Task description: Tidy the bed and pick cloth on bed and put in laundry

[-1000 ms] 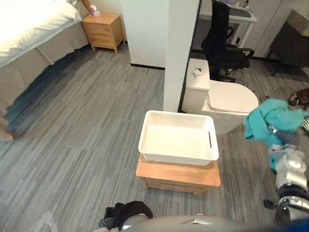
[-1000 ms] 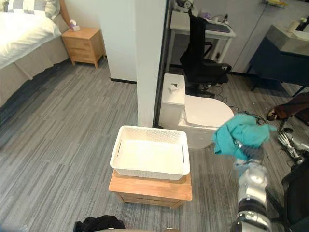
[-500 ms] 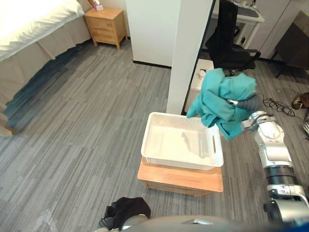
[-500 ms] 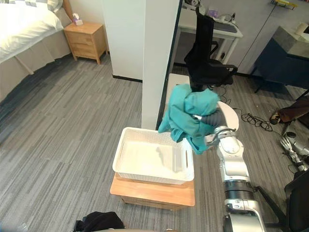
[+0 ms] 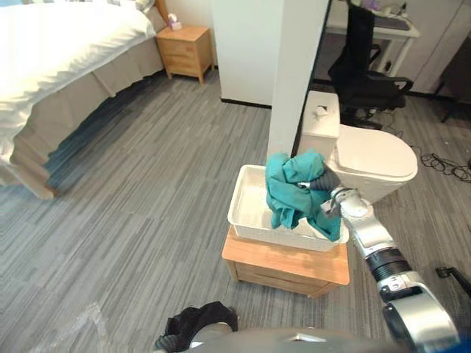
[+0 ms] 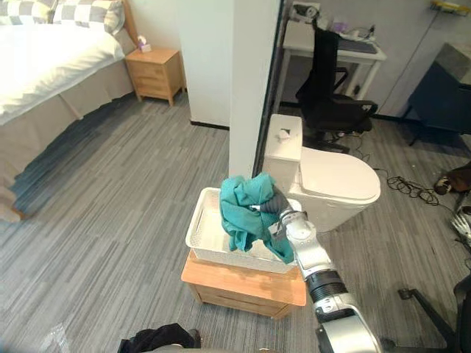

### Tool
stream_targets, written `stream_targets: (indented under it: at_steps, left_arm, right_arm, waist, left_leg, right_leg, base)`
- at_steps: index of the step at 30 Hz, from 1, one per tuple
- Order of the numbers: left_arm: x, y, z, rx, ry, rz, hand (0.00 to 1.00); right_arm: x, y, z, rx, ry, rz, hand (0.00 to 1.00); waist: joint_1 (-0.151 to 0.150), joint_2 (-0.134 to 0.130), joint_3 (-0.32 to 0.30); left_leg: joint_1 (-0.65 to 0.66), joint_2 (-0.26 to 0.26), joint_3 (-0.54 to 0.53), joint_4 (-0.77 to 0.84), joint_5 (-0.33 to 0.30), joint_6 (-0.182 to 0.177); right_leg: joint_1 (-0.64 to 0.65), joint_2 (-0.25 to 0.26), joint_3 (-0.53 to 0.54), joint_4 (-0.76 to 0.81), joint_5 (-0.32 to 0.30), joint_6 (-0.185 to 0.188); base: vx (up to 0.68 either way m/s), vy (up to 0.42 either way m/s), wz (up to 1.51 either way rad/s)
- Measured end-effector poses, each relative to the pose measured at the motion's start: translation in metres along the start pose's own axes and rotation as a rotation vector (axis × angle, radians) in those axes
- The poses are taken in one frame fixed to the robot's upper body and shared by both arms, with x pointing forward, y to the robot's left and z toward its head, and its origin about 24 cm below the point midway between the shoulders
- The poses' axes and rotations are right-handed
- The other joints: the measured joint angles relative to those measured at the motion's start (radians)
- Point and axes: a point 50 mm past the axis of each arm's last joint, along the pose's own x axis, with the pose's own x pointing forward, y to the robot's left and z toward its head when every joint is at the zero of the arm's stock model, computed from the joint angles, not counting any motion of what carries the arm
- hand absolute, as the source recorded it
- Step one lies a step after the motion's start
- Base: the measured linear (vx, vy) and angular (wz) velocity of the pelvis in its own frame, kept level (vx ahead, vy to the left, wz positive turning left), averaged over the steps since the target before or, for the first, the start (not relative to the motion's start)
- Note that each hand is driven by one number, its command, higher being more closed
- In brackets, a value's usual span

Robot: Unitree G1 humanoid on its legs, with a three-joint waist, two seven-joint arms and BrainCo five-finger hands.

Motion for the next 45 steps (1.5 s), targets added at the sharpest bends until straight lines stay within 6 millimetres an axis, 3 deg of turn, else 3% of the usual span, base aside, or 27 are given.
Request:
stream_targets:
  at_steps: [1,2,4,6,11,12,15,18,26,30,38,39,45]
  left_arm:
    - [0.001,-0.001,0.004,-0.001,-0.011,-0.004,1.00]
    - [0.005,-0.007,0.022,-0.007,-0.053,-0.019,1.00]
    - [0.010,-0.016,0.055,-0.006,-0.145,-0.046,1.00]
    - [0.010,-0.023,0.095,-0.035,-0.274,-0.074,1.00]
    - [0.007,-0.029,0.128,-0.042,-0.390,-0.091,1.00]
    - [0.007,-0.029,0.135,-0.039,-0.412,-0.090,1.00]
    - [0.006,-0.024,0.144,-0.029,-0.434,-0.069,1.00]
    - [0.005,-0.028,0.152,-0.030,-0.455,-0.067,1.00]
    - [0.002,-0.028,0.163,-0.033,-0.486,-0.029,1.00]
    - [0.001,-0.033,0.172,-0.015,-0.503,-0.036,1.00]
    - [0.002,-0.038,0.171,0.011,-0.479,-0.041,1.00]
    - [0.002,-0.038,0.171,0.011,-0.478,-0.044,1.00]
    - [0.002,-0.038,0.169,0.024,-0.474,-0.044,1.00]
  right_arm:
    - [0.003,0.001,0.002,0.003,0.001,-0.010,1.00]
    - [0.012,-0.004,0.012,-0.009,-0.013,-0.041,1.00]
    - [0.027,-0.018,0.042,-0.048,-0.068,-0.098,1.00]
    - [0.042,-0.037,0.086,-0.048,-0.159,-0.176,1.00]
    - [0.045,-0.067,0.143,-0.093,-0.288,-0.281,1.00]
    - [0.043,-0.076,0.160,-0.088,-0.331,-0.314,1.00]
    - [0.042,-0.082,0.180,-0.046,-0.384,-0.339,1.00]
    - [0.038,-0.092,0.183,-0.015,-0.390,-0.370,1.00]
    - [0.039,-0.092,0.174,0.029,-0.376,-0.369,1.00]
    - [0.039,-0.091,0.160,0.051,-0.358,-0.366,1.00]
    - [0.036,-0.090,0.129,0.071,-0.298,-0.373,1.00]
    - [0.035,-0.090,0.122,0.078,-0.283,-0.380,0.00]
    - [0.033,-0.082,0.094,0.052,-0.209,-0.373,0.00]
  waist:
    - [0.003,0.000,0.009]
    - [0.013,0.006,0.038]
    - [0.023,0.018,0.103]
    - [0.033,0.020,0.194]
    - [0.065,0.006,0.273]
    - [0.075,-0.004,0.287]
    - [0.081,-0.032,0.308]
    - [0.095,-0.037,0.327]
    - [0.100,-0.036,0.328]
    - [0.101,-0.036,0.328]
    - [0.097,-0.036,0.328]
    - [0.098,-0.036,0.328]
    - [0.099,-0.036,0.328]
  left_leg:
    - [-0.016,0.002,-0.001,0.000,0.008,-0.001]
    - [-0.051,0.007,0.000,0.002,0.025,-0.002]
    - [-0.119,0.015,-0.007,0.006,0.061,0.006]
    - [-0.172,0.027,-0.019,0.007,0.083,0.004]
    - [-0.224,0.042,-0.032,0.007,0.094,-0.002]
    - [-0.245,0.048,-0.034,0.007,0.096,-0.005]
    - [-0.275,0.058,-0.044,0.007,0.101,-0.010]
    - [-0.294,0.062,-0.054,0.007,0.101,-0.011]
    - [-0.306,0.063,-0.055,0.007,0.101,-0.011]
    - [-0.300,0.067,-0.052,0.007,0.101,-0.011]
    - [-0.265,0.075,-0.026,0.007,0.096,-0.020]
    - [-0.261,0.076,-0.026,0.007,0.096,-0.021]
    - [-0.244,0.093,-0.021,0.007,0.104,-0.029]
  right_leg:
    - [-0.014,0.001,-0.002,0.001,0.007,-0.005]
    - [-0.050,0.006,0.003,0.007,0.029,-0.019]
    - [-0.112,0.018,-0.002,0.007,0.058,-0.023]
    - [-0.160,0.031,-0.003,0.008,0.073,-0.026]
    - [-0.202,0.049,-0.003,0.007,0.081,-0.034]
    - [-0.224,0.056,-0.003,0.006,0.083,-0.038]
    - [-0.248,0.068,-0.002,0.001,0.087,-0.044]
    - [-0.262,0.074,0.000,0.002,0.089,-0.046]
    - [-0.283,0.073,0.011,0.018,0.092,-0.051]
    - [-0.283,0.073,0.014,0.026,0.092,-0.052]
    - [-0.265,0.078,0.041,0.036,0.085,-0.062]
    - [-0.261,0.080,0.041,0.036,0.082,-0.066]
    - [-0.247,0.090,0.045,0.035,0.080,-0.069]
  base:
    - [0.02,0.019,0.18]
    - [0.01,0.013,0.09]
    - [-0.03,0.000,0.12]
    - [-0.06,-0.024,0.12]
    - [0.01,-0.035,0.08]
    - [0.01,-0.047,0.01]
    - [0.03,-0.035,0.05]
    - [0.03,-0.016,0.07]
    - [0.03,0.009,0.00]
    - [0.00,0.003,-0.01]
    - [-0.01,0.003,-0.10]
    - [0.00,0.000,0.00]
    - [0.00,-0.014,-0.04]
